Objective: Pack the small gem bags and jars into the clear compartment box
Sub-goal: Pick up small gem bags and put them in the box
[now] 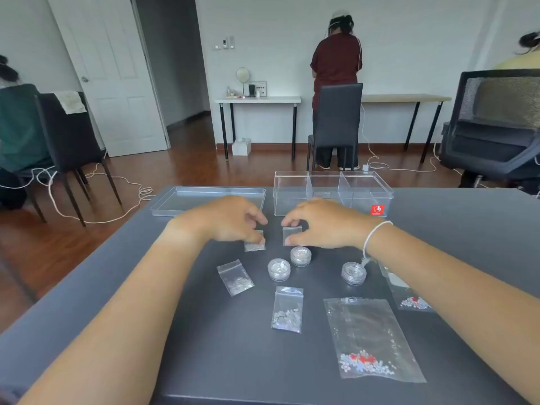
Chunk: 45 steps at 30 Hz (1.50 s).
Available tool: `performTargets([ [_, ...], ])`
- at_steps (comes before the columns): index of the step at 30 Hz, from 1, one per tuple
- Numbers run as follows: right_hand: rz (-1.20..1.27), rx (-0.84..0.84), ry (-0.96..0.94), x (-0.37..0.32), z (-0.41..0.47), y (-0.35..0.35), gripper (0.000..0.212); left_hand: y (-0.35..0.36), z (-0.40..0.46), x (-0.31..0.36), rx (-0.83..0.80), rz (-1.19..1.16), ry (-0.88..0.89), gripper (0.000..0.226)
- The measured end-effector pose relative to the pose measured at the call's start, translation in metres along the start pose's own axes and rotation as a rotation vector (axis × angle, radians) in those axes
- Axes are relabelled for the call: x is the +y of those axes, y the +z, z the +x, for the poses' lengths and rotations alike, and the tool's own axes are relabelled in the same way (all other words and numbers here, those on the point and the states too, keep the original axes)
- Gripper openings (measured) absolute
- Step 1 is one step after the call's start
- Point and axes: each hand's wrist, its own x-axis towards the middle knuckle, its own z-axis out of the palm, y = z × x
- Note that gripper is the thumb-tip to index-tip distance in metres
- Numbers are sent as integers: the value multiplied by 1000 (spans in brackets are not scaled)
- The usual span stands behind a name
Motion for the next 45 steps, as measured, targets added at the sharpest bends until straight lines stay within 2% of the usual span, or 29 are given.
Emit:
performTargets([
  [3, 40, -65, 62, -4, 5, -3, 44, 0, 0, 1, -45, 46, -33, 37],
  [7, 134, -72, 80, -5, 6, -4, 37, 1, 2, 0, -23, 32, -22, 33],
  [14, 298, 97, 49, 2, 5, -17, 16, 5, 7, -5, 30, 7, 10, 13],
  [18, 403, 262, 70, 10, 16, -35, 18, 4, 8, -6, 77, -23, 28, 16],
  [21, 428, 316, 108, 17, 29, -43, 24, 2, 9, -7, 155, -58, 79, 17],
  [25, 362, 368, 145, 25, 47, -42, 35, 1, 10, -8, 283, -153, 157, 17],
  [32, 334, 344, 164, 30, 60, -32, 24, 0, 13, -5, 535, -236, 295, 14],
  [37, 259, 274, 159, 28, 61, -25, 24, 1, 12, -1, 585, -240, 336, 22],
  [45, 81, 283, 188, 32, 63, -18, 33, 3, 14, 1, 623, -251, 366, 28],
])
